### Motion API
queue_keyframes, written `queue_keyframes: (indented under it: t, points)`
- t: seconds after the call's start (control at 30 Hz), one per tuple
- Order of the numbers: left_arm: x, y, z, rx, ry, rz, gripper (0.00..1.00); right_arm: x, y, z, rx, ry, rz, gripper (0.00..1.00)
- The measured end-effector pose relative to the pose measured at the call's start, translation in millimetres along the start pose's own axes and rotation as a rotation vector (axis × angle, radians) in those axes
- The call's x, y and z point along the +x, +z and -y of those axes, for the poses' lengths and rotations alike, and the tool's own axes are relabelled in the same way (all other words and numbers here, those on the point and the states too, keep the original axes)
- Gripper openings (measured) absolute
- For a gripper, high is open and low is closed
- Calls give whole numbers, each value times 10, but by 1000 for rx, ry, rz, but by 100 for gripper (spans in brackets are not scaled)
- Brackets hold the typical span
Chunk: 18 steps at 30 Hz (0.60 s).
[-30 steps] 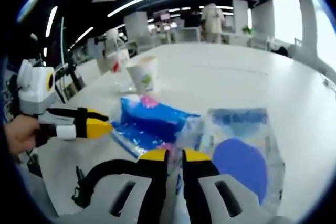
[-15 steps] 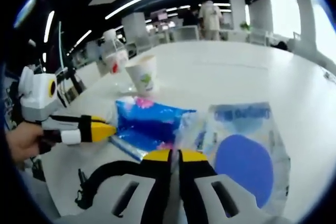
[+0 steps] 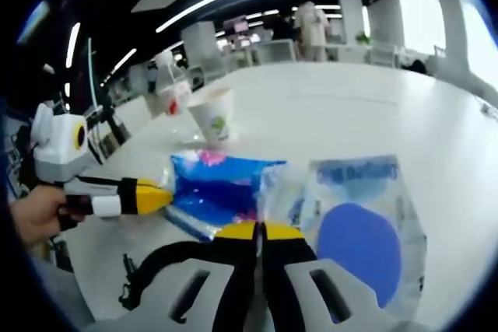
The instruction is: Arrange the tabletop items into an orderly group along one side of the table until the central work area is clear of visible clutter.
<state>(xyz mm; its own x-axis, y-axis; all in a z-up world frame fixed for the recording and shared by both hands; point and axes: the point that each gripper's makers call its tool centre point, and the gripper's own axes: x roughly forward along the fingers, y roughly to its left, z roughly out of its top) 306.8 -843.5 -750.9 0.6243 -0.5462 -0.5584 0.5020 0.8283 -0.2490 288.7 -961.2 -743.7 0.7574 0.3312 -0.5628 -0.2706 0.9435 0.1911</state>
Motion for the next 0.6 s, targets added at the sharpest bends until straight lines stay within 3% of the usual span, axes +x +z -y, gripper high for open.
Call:
queue_keyframes:
  t: [0.3,0.6]
  points:
    - [-95,97,88,23,-2,10,1,-115,104,-4,44,11,17,0]
    - [-183,173,161,-11,-14,16,1,-242,224,-12,55,27,37,0]
